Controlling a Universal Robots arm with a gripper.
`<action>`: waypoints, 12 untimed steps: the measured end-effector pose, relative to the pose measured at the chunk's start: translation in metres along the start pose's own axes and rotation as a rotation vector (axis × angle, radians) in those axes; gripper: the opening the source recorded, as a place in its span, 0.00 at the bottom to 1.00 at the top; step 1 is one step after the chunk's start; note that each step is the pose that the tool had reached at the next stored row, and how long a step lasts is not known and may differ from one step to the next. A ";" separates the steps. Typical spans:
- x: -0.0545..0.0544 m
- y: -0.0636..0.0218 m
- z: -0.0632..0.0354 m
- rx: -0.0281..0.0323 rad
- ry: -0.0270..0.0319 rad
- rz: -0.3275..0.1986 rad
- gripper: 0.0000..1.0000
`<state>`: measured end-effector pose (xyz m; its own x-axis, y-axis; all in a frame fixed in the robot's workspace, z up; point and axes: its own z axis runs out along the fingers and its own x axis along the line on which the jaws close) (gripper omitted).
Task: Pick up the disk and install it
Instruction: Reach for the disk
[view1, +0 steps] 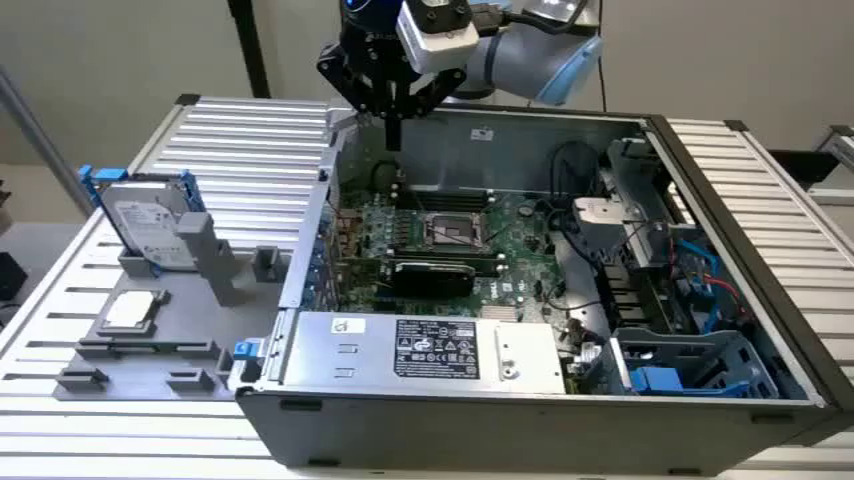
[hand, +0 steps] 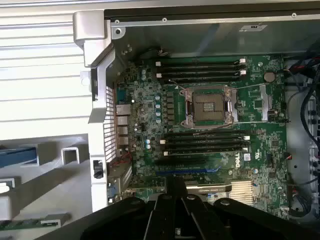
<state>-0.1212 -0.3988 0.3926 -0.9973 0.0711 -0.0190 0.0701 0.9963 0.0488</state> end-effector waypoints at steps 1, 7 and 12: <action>0.000 0.0000 0.0000 0.0000 0.0000 0.000 0.00; 0.000 0.0000 0.0000 0.0000 0.0000 0.000 0.00; 0.000 0.0000 0.0000 0.0000 0.0000 0.000 0.00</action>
<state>-0.1212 -0.3988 0.3926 -0.9973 0.0712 -0.0190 0.0702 0.9963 0.0487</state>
